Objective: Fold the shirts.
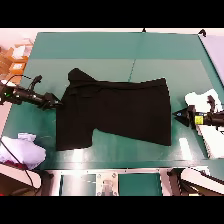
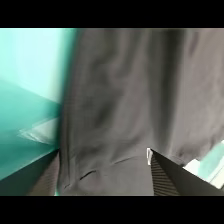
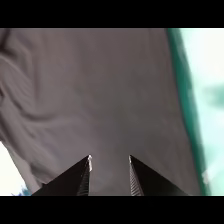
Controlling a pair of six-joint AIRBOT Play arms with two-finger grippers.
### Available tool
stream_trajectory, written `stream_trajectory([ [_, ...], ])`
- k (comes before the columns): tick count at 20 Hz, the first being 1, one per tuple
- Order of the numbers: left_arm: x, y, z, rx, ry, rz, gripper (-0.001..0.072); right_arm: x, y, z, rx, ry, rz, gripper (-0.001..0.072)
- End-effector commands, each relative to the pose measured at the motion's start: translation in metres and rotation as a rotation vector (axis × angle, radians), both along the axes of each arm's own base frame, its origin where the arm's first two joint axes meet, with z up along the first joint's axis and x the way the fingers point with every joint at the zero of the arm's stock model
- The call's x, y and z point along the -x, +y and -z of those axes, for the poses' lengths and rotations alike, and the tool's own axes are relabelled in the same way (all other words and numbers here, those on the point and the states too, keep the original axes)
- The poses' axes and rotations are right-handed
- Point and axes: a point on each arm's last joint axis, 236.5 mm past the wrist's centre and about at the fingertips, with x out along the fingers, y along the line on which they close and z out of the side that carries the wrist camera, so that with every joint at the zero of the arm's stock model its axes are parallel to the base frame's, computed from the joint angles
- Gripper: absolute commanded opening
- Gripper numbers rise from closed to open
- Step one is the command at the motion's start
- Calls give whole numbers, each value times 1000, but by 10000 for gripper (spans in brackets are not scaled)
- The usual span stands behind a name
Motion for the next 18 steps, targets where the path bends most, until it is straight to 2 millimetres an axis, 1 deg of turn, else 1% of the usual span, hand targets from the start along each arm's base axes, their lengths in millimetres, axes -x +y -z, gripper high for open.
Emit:
stream_trajectory([
  [1,12,-10,16,-6,32,49,510,24,4,15,17,83,-14,329],
  [2,13,-13,15,-4,18,76,342,27,2,17,24,98,-10,384],
  [3,13,-18,11,15,0,104,164,32,-2,19,28,125,0,420],
  [4,16,-19,9,25,-9,130,28,40,-6,24,44,162,3,452],
  [5,18,-20,9,27,-7,139,25,51,-11,30,68,213,-1,527],
  [7,19,-19,9,26,-6,141,25,74,-23,43,128,328,2,542],
  [8,19,-19,9,26,-6,142,25,82,-26,48,147,361,-5,542],
  [9,19,-20,9,29,-5,145,25,87,-23,51,139,378,-6,542],
  [11,20,-20,8,31,-3,147,25,97,-3,61,65,412,-6,541],
  [13,20,-20,8,31,-4,148,25,115,22,73,-2,462,-39,542],
  [14,20,-20,8,31,-4,148,25,113,34,77,-35,445,-49,541],
  [15,20,-20,8,32,-8,151,25,107,43,80,-55,404,-55,541],
  [16,21,-21,7,34,-7,154,25,102,48,82,-63,377,-60,541],
  [18,23,-22,5,44,-1,164,25,96,50,84,-64,356,-61,540],
])
